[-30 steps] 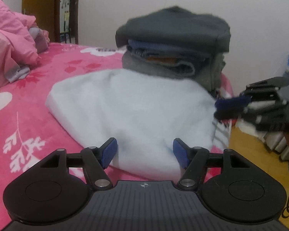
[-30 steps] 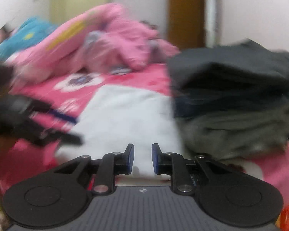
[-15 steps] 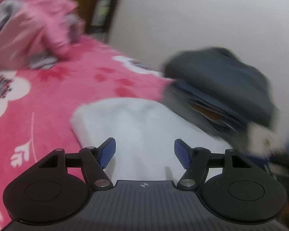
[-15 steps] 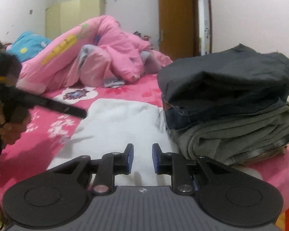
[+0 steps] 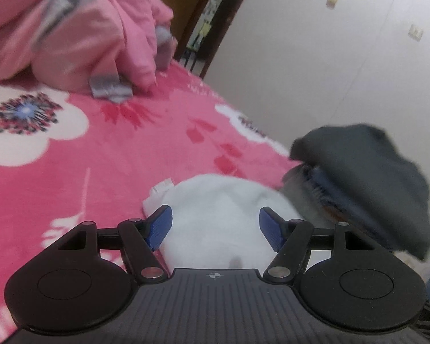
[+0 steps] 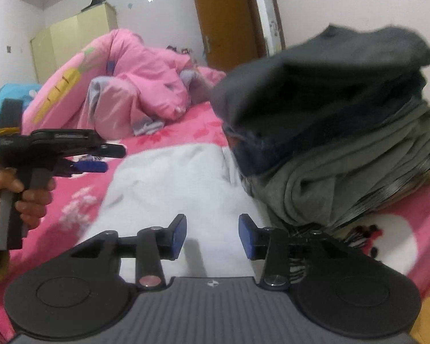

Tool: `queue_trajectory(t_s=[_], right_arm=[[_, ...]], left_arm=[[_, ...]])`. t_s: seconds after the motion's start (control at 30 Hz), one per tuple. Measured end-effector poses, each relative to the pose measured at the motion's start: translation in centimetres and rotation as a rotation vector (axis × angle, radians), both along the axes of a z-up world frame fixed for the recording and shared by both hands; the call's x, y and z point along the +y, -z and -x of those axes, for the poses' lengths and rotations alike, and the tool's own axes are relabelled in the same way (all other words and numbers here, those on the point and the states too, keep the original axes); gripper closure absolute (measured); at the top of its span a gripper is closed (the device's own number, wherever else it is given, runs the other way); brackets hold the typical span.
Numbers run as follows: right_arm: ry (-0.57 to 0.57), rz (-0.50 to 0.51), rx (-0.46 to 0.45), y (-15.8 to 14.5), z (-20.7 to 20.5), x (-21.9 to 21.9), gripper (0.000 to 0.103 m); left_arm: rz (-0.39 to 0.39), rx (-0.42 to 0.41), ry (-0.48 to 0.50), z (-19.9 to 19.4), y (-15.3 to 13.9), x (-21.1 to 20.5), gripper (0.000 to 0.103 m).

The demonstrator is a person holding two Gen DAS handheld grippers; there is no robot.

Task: Fold clothes

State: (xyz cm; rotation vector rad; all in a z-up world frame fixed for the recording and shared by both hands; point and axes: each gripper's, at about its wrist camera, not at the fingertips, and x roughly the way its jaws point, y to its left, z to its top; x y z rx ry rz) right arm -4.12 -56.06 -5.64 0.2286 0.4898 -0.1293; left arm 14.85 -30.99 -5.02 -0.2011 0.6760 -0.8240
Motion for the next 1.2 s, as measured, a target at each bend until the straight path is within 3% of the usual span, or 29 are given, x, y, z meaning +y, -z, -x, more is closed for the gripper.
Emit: queue_trajectory(t_s=[0.1, 0.13, 0.27, 0.53, 0.77, 0.93, 1.07, 1.2], right_arm=[[0.019, 0.013, 0.010, -1.1, 1.1, 1.6, 0.059], [0.024, 0.017, 0.013, -1.3, 1.6, 2.1, 0.052], [0.018, -0.020, 0.027, -1.7, 3.2, 4.3, 0.043], [0.055, -0.145, 0.069, -2.5, 6.1, 7.8, 0.034], [0.129, -0.114, 0.128, -2.8, 7.1, 11.4, 0.026], [0.142, -0.045, 0.124, -3.7, 7.7, 13.4, 0.004], [0.140, -0.008, 0.128, -4.5, 7.8, 14.4, 0.001], [0.178, 0.024, 0.139, -4.8, 7.6, 15.0, 0.000]], left_arm=[[-0.008, -0.033, 0.006, 2.5, -1.9, 2.3, 0.026], [-0.012, -0.045, 0.008, 3.5, -2.4, 3.2, 0.021], [-0.039, -0.076, 0.032, 7.2, -3.8, 6.1, 0.005], [-0.070, -0.054, 0.030, 11.8, -4.6, 10.7, 0.000], [-0.099, -0.033, -0.012, 13.9, -4.1, 13.4, 0.000], [-0.116, -0.033, -0.052, 15.2, -4.2, 15.1, 0.000], [-0.122, -0.023, -0.089, 15.8, -4.4, 16.0, 0.000], [-0.211, -0.051, -0.141, 16.6, -4.1, 15.8, 0.000]])
